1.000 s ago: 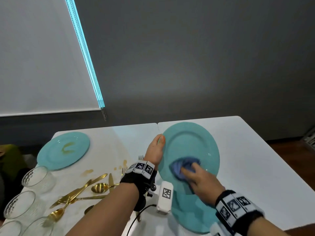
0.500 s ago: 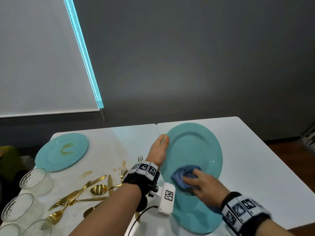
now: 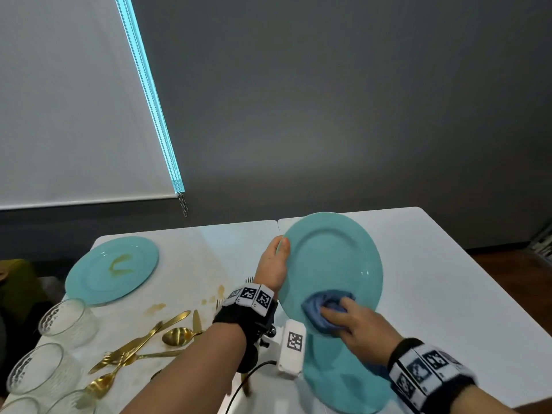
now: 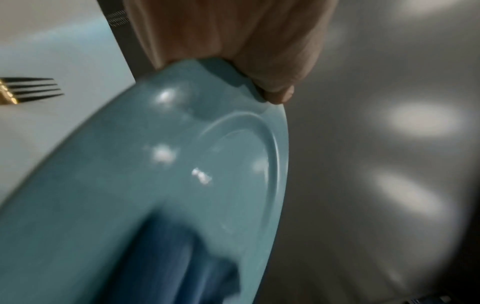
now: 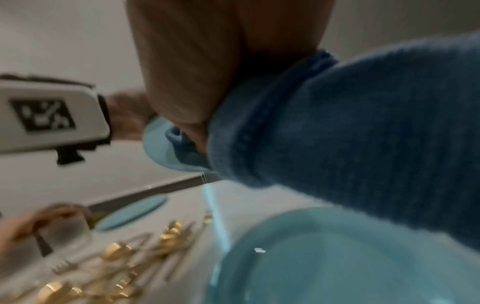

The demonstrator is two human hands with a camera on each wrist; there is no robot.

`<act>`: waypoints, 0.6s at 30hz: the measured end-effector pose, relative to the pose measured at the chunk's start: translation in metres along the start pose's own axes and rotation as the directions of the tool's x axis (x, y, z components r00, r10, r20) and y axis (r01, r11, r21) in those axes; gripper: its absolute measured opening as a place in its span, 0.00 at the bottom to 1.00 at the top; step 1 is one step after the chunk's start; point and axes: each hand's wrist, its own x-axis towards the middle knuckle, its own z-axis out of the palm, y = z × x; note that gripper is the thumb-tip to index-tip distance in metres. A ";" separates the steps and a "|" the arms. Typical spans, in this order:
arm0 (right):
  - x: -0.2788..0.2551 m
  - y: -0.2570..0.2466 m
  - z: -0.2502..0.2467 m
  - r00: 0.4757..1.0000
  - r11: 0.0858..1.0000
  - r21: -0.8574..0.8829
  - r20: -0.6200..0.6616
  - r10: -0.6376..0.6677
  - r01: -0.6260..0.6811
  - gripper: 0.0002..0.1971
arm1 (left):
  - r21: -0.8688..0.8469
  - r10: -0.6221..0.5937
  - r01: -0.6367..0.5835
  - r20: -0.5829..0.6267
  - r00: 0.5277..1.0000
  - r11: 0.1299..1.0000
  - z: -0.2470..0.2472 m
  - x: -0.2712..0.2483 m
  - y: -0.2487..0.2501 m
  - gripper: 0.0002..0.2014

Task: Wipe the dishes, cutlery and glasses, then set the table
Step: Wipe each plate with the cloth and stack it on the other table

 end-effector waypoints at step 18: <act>0.000 -0.009 0.006 0.996 0.986 -0.156 0.052 0.070 -0.061 0.21 | 0.014 -0.007 0.006 0.095 0.995 1.000 -0.014 0.000 -0.001 0.12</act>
